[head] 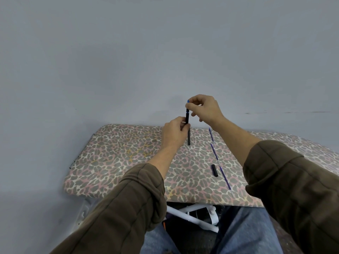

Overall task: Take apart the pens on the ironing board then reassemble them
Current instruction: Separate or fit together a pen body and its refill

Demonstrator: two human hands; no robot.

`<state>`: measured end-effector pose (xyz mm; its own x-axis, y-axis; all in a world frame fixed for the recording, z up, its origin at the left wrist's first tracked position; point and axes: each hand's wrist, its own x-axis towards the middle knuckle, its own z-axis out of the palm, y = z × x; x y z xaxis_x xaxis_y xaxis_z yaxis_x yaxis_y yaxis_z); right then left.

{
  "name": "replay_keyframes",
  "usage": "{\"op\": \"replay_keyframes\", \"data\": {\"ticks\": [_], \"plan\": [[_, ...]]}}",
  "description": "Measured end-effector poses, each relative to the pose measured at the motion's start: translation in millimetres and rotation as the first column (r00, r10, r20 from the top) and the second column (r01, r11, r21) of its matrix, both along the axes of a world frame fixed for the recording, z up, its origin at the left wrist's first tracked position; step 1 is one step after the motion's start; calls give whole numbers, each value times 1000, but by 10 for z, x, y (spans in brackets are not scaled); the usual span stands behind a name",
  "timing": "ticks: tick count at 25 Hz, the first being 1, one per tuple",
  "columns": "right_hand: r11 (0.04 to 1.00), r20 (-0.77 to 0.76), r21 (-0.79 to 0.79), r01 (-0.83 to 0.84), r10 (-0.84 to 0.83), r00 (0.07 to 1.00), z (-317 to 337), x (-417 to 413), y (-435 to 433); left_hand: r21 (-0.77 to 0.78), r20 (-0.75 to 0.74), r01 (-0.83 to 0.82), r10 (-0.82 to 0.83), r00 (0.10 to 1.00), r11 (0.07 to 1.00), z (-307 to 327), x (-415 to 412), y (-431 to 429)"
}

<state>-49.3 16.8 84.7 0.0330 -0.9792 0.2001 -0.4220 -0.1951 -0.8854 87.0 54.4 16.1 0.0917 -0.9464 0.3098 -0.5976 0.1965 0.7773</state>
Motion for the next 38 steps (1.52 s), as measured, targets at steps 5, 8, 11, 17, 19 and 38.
{"op": "replay_keyframes", "data": {"ticks": [5,8,11,17,19,38], "plan": [[1000,-25,-3,6,-6,1000,7,4,-6,-7,4,3,-3,1000,1000,-14,2,-6],[1000,5,8,5,-5,1000,24,0,16,-7,-4,-1,1,1000,1000,-8,-8,-13],[1000,-5,16,0,0,1000,32,-34,5,-11,2,0,0,1000,1000,15,-36,-29],[1000,18,8,20,-20,1000,55,-107,32,2,-13,14,-14,1000,1000,14,-95,-34],[1000,19,13,14,-15,1000,49,-132,26,0,-3,14,-14,1000,1000,14,-101,-31],[999,42,34,6,-8,999,22,-141,16,-2,-7,22,-22,1000,1000,-18,-101,-52]]}}
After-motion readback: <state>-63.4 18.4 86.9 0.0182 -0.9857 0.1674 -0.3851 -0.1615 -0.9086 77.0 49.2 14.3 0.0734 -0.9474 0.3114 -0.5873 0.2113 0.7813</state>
